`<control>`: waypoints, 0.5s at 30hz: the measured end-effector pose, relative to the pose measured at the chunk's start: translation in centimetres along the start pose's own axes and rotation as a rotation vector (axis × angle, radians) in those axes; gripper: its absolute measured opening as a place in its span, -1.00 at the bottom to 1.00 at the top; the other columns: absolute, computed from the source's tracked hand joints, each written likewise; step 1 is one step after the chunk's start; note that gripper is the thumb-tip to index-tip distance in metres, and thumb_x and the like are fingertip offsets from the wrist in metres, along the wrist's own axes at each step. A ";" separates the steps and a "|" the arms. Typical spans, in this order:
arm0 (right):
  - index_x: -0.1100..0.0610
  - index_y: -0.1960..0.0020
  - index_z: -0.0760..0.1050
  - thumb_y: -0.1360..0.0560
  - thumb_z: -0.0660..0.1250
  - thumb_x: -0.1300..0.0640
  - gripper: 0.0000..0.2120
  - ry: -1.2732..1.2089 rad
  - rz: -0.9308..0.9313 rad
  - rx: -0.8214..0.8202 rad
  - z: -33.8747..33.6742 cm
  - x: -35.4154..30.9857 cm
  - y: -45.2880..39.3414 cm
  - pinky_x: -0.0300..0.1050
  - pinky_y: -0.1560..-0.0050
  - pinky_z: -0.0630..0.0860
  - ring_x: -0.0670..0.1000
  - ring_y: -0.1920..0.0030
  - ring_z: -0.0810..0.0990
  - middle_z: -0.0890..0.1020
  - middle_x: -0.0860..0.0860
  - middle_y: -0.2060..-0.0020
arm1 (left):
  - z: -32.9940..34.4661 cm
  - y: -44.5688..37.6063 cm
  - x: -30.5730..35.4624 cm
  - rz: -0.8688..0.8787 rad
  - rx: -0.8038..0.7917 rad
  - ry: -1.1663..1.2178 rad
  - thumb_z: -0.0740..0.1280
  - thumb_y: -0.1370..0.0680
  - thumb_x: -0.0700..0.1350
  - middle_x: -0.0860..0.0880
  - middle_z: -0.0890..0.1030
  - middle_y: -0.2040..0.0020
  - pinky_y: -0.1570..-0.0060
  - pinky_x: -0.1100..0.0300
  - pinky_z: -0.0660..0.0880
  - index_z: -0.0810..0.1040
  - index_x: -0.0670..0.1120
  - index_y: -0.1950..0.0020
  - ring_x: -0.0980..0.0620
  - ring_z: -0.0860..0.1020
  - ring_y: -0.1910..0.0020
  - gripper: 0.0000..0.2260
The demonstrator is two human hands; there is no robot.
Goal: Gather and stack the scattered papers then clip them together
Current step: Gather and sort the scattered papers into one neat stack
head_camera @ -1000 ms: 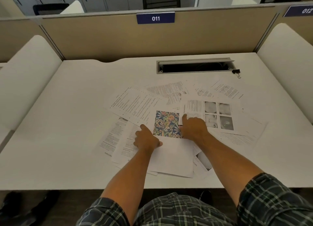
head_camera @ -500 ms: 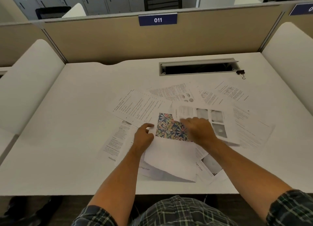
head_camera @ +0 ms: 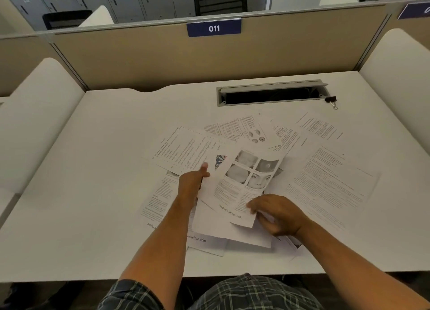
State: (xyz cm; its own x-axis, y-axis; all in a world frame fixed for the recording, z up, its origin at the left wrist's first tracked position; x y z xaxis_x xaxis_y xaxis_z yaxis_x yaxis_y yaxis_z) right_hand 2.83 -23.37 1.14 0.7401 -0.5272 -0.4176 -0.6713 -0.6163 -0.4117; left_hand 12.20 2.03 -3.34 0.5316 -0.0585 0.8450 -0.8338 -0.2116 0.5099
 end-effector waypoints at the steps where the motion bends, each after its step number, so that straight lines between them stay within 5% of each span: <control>1: 0.15 -0.03 0.58 -0.47 0.30 0.20 -0.84 -0.029 0.013 -0.007 0.0 0.0 0.2 0.02 0.26 0.64 0.13 0.17 0.69 0.72 0.08 0.08 | 0.2 -0.1 0.3 0.044 -0.008 -0.060 0.50 -0.53 0.12 -0.07 0.70 -0.01 -0.09 0.03 0.58 0.70 -0.10 0.10 -0.20 0.64 -0.10 -0.72; 5: 0.26 -0.05 0.65 -0.48 0.25 0.14 -0.71 -0.148 0.063 -0.037 -0.3 0.5 1.2 0.03 0.15 0.64 0.14 0.12 0.69 0.72 0.10 0.06 | 1.3 0.1 0.2 0.067 -0.084 -0.073 0.63 -0.41 -0.13 -0.10 0.61 -0.22 -0.03 0.04 0.61 0.52 -0.11 -0.22 -0.09 0.62 -0.12 -0.54; 8: 0.13 -0.10 0.64 -0.61 0.23 -0.02 -0.70 -0.215 0.171 0.002 -0.6 1.1 1.7 -0.06 0.14 0.62 -0.04 0.08 0.68 0.72 -0.03 0.03 | 2.5 0.3 0.3 0.037 -0.202 -0.066 0.58 -0.43 -0.24 -0.09 0.63 -0.25 0.13 0.09 0.63 0.48 -0.11 -0.40 -0.09 0.65 -0.09 -0.42; 10: -0.04 -0.15 0.55 -0.64 0.21 -0.19 -0.72 -0.246 0.364 0.127 -1.2 2.2 1.9 -0.21 0.20 0.56 -0.20 0.14 0.63 0.66 -0.26 0.05 | 3.4 0.6 0.8 0.022 -0.336 -0.020 0.55 -0.47 -0.25 -0.12 0.71 -0.19 0.06 0.03 0.68 0.52 -0.13 -0.42 -0.14 0.70 -0.09 -0.47; 12: -0.07 -0.22 0.47 -0.60 0.30 -0.20 -0.72 -0.307 0.592 0.349 -2.2 3.8 2.2 -0.28 0.26 0.53 -0.12 0.19 0.63 0.62 -0.27 0.07 | 4.2 1.2 1.7 0.035 -0.469 0.065 0.52 -0.50 -0.27 -0.15 0.73 -0.15 -0.04 -0.04 0.68 0.58 -0.13 -0.37 -0.16 0.72 -0.10 -0.56; 15: -0.05 -0.45 0.32 -0.52 0.49 -0.12 -0.41 -0.457 0.886 0.584 -3.3 6.1 2.4 -0.27 0.05 0.60 -0.13 -0.07 0.61 0.50 -0.31 -0.23 | 5.2 2.7 4.1 0.058 -0.632 0.212 0.49 -0.51 -0.30 -0.20 0.71 -0.18 -0.03 -0.03 0.67 0.63 -0.07 -0.29 -0.17 0.70 -0.12 -0.63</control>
State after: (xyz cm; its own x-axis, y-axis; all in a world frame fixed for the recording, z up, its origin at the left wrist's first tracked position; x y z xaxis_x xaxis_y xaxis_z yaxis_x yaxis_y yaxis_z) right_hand 5.84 -29.95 0.26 -0.0036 -0.3051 -0.9523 -0.9524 0.2913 -0.0897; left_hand 12.92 -3.89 0.67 0.4961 0.1538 0.8545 -0.8213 0.4025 0.4044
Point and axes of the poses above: each hand's wrist, its own y-axis away from the middle knuckle, its own z-axis out of the palm, x = y × z, the point moved 6 cm from there along -y, towards the middle knuckle
